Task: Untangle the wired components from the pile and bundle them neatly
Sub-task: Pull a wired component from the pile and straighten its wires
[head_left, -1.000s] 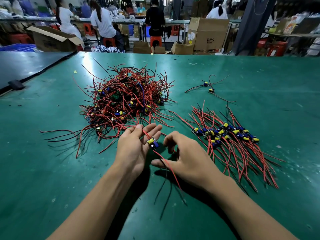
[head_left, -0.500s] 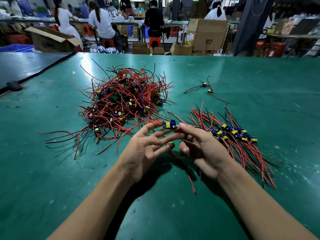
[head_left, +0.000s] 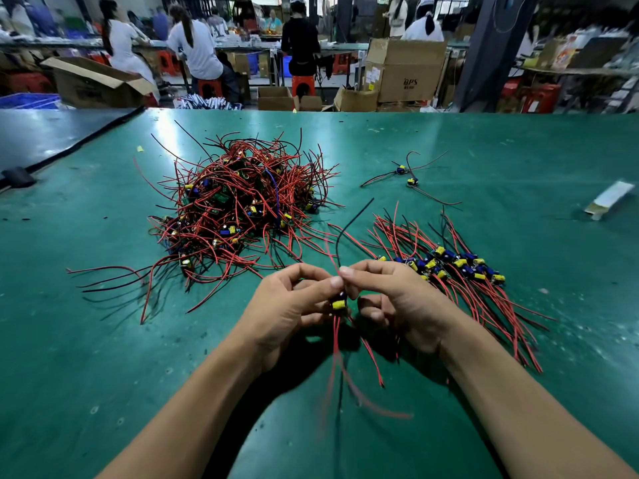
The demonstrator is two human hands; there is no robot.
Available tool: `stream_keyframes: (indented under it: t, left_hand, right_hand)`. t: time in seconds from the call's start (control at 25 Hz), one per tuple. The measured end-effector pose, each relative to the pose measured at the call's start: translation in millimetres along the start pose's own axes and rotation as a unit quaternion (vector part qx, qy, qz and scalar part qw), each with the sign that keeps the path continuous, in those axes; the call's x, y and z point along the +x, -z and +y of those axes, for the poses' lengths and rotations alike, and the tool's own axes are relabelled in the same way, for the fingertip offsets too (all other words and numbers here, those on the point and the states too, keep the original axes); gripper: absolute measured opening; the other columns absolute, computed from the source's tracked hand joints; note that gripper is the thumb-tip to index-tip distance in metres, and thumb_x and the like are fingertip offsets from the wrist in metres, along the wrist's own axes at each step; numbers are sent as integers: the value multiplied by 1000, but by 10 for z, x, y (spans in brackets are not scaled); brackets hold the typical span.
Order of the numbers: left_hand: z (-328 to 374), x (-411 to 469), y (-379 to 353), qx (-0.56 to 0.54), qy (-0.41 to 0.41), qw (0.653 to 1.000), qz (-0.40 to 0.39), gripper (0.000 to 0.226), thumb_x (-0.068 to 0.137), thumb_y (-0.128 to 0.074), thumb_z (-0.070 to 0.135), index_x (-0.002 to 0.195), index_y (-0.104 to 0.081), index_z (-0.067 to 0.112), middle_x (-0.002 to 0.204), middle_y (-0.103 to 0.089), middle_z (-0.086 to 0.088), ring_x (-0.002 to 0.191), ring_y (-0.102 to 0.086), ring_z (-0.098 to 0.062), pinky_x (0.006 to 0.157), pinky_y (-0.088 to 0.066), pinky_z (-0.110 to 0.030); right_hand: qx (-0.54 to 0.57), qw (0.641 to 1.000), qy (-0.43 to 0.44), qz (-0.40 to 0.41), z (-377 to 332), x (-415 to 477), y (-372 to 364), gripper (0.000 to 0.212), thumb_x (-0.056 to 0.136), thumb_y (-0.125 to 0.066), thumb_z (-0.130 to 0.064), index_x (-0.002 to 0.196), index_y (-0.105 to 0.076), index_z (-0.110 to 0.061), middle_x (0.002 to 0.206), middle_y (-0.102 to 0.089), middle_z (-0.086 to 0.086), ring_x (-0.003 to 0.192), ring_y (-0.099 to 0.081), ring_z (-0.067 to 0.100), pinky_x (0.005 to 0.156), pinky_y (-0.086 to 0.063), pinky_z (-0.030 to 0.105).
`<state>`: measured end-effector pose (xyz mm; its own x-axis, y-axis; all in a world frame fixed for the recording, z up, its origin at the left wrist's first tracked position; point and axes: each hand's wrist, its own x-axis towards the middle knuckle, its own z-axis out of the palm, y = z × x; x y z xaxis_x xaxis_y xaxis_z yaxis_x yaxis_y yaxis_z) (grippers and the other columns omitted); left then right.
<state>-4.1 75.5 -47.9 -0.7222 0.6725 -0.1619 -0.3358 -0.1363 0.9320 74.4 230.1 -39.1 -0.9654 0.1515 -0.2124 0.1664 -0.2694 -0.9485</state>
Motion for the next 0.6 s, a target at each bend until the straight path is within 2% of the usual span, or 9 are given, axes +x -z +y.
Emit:
stream_keyframes:
  t: [0.12,0.2,0.32,0.48,0.6]
  left_hand:
    - [-45,2,31,97,-59,993,29,34,65,-81,16,88,-63,-1,80,-68,-26,66,-67,-21,56,-57,-28]
    - [-83,10,25,139,-87,986,26,24,73,-79,9,89,-65,-3,74,-69,-17,65,-66,-19,56,-55,-26]
    - [-104,41,25,204,-109,973,26,5,85,-71,4,89,-72,7,73,-69,-11,65,-62,-21,61,-53,-30]
    - [-92,66,21,213,-103,970,49,20,91,-61,5,81,-75,15,73,-71,3,65,-62,-12,65,-51,-25]
    - [-94,36,-18,236,-121,963,43,16,94,-61,14,81,-70,12,69,-68,3,64,-63,-11,67,-50,-25]
  right_hand:
    - [-55,997,45,40,50,28,-15,18,73,-83,-34,76,-71,-20,76,-67,4,42,-42,9,40,-27,18]
    - [-122,985,86,83,66,35,-15,11,80,-81,-25,74,-73,-21,73,-67,5,42,-44,10,41,-30,19]
    - [-208,959,137,134,93,52,-19,11,87,-76,-22,77,-72,-21,68,-64,-7,44,-47,10,45,-38,19]
    - [-158,965,148,147,105,70,-46,7,87,-76,-20,81,-73,-18,69,-64,-10,48,-45,10,47,-39,19]
    - [-93,979,128,129,88,64,-64,6,85,-77,-15,81,-75,-18,68,-64,-5,47,-46,9,45,-39,17]
